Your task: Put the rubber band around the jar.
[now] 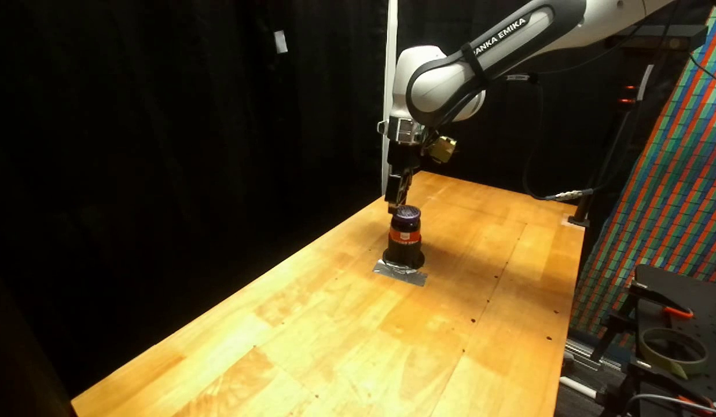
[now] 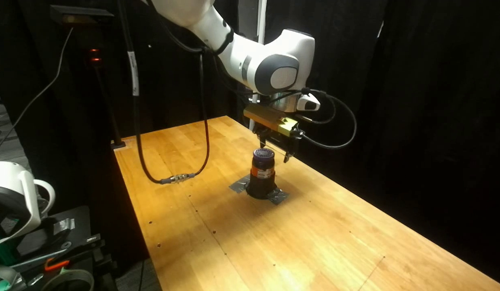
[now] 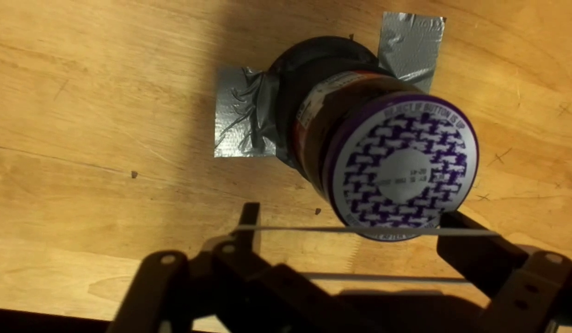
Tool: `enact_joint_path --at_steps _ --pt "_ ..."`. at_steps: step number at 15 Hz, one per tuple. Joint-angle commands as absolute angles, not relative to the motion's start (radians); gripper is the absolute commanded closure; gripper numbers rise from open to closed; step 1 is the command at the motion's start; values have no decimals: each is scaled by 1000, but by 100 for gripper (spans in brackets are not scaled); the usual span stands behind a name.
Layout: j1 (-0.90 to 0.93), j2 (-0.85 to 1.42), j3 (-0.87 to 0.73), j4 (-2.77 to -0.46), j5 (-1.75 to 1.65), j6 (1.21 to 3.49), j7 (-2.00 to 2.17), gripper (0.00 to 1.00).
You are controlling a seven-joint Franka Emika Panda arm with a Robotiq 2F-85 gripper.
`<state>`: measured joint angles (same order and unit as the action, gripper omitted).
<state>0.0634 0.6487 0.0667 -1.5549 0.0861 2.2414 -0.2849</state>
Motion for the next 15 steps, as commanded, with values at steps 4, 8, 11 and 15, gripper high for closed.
enact_joint_path --at_steps 4,8,11,15 --pt "60 723 103 -1453 71 2164 -266 0" --pt "72 734 98 -1442 36 2101 -280 0" --pt "95 745 91 -1408 -21 1934 -275 0" --pt "125 726 86 -1423 -109 1828 -271 0"
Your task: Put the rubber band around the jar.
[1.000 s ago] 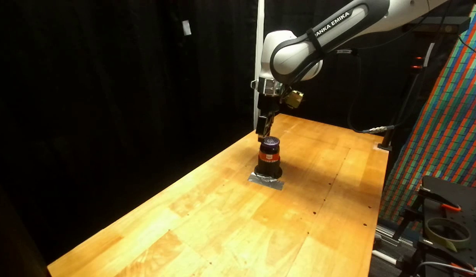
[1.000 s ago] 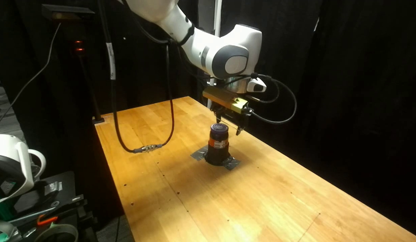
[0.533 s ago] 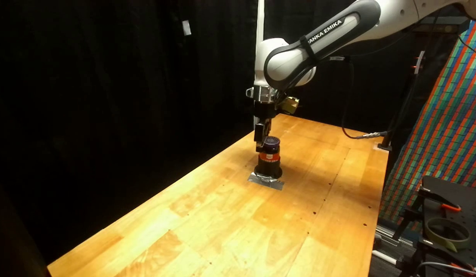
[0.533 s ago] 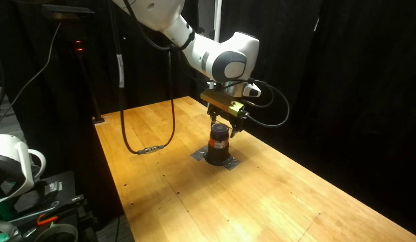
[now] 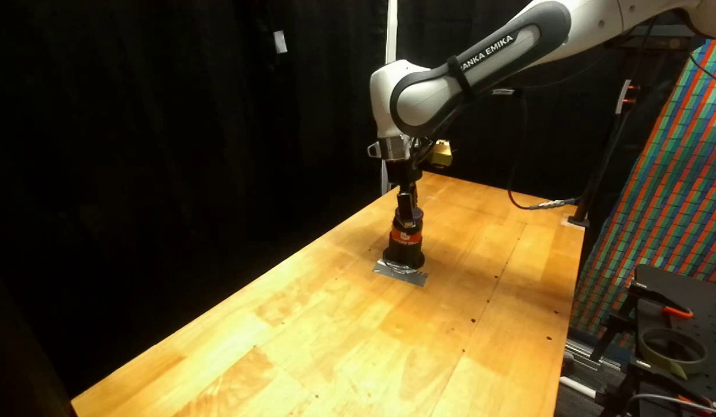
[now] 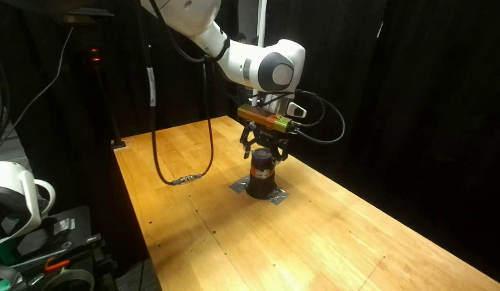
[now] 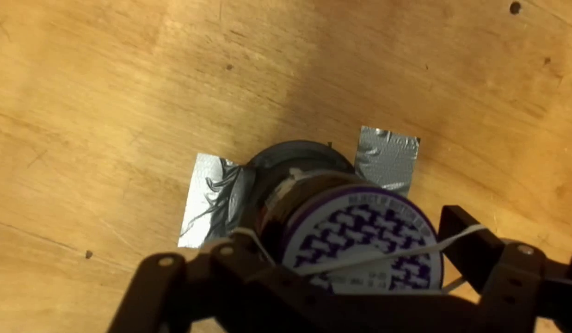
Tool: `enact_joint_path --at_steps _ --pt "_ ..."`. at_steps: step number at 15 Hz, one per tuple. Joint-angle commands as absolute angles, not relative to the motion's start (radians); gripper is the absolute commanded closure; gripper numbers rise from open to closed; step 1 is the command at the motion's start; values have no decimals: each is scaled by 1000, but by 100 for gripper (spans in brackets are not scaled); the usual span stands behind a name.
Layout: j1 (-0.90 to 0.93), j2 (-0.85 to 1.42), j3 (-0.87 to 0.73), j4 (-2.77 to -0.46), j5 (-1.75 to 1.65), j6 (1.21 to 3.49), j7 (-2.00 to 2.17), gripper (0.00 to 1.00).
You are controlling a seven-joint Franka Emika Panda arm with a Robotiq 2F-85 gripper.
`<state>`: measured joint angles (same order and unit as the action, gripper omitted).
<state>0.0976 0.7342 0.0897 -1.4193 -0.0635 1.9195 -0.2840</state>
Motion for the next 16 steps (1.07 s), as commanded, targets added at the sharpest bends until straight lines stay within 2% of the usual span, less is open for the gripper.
enact_joint_path --at_steps 1,9,13,15,16 --pt "127 719 88 -1434 -123 1819 -272 0" --pt "112 522 93 -1769 -152 2006 -246 0" --pt "107 418 90 -1957 -159 2244 -225 0" --pt "104 377 86 -2055 -168 2425 -216 26" --pt "100 357 86 -2107 -165 2511 -211 34"
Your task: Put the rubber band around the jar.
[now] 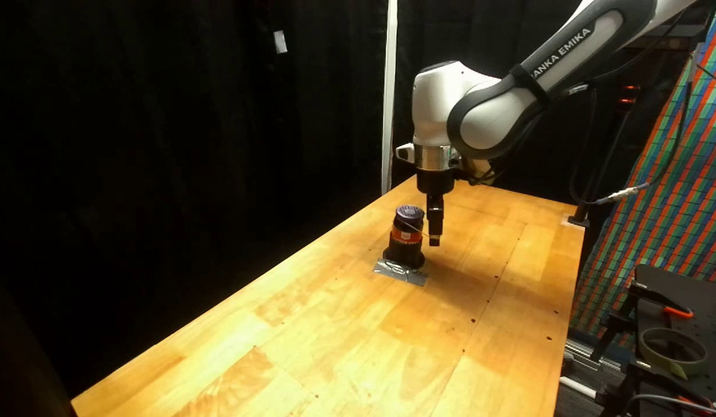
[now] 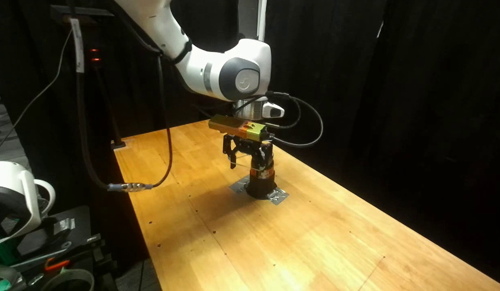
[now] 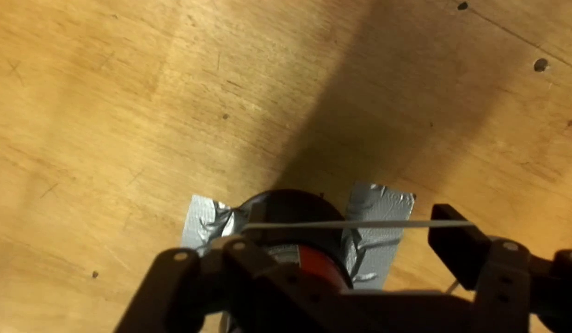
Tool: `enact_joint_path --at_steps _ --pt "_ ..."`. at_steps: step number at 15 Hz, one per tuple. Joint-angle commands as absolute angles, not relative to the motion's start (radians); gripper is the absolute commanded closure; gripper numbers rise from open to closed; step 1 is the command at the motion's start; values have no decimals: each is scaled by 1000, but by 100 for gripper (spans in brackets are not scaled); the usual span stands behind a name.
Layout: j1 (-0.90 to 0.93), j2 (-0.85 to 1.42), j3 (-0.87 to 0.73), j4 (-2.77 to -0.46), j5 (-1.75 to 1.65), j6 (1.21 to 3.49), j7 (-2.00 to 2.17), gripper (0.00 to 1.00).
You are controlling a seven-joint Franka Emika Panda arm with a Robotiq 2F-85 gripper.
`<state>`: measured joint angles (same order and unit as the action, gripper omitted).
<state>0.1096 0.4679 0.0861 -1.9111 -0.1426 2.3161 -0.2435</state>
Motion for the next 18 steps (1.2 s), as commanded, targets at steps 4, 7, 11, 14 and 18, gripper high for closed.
enact_joint_path --at_steps 4,7,11,14,18 --pt "100 278 59 -2322 -193 2844 -173 65" --pt "135 244 -14 -2463 -275 3108 -122 84" --pt "368 293 -327 -2553 -358 3440 -81 85" --pt "524 389 -450 -2613 -188 3696 -173 84" --pt "427 485 -251 -2656 -34 3943 -253 84"
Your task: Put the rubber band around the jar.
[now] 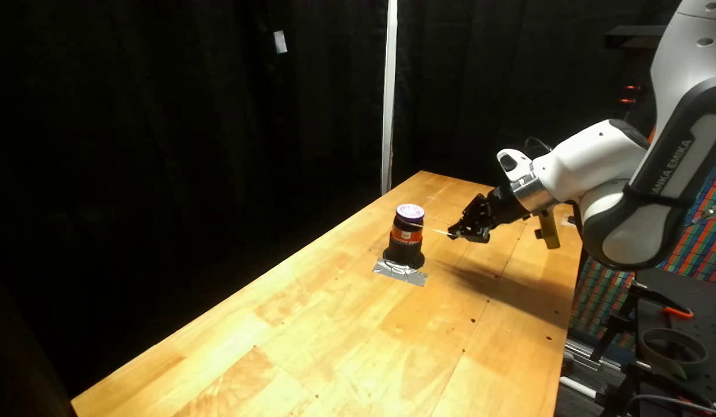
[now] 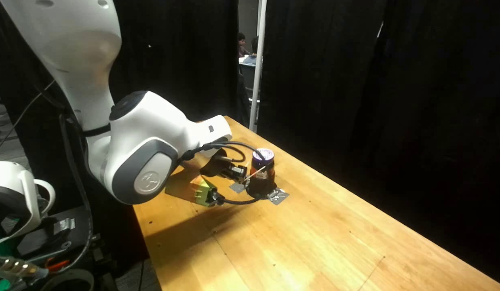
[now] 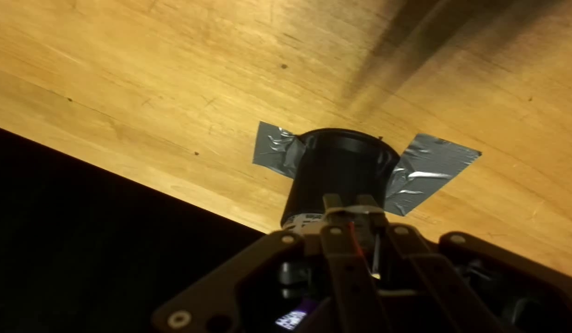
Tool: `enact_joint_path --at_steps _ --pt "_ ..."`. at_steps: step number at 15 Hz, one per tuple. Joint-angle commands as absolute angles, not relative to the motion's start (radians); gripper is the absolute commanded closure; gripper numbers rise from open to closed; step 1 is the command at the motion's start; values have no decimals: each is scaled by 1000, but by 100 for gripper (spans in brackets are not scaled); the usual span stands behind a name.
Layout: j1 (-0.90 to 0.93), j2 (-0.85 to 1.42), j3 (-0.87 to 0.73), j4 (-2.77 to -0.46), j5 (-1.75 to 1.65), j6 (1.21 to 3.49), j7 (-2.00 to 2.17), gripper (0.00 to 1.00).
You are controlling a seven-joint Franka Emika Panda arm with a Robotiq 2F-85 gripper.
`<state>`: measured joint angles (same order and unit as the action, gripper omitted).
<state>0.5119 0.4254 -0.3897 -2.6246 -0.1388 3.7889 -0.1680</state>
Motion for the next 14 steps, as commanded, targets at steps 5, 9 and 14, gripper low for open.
enact_joint_path --at_steps 5,9,14 --pt "350 591 -115 -2648 61 4223 -325 85" --pt "347 572 -91 -2589 132 4241 -397 84" --pt "454 547 -184 -2507 179 4220 -420 86"
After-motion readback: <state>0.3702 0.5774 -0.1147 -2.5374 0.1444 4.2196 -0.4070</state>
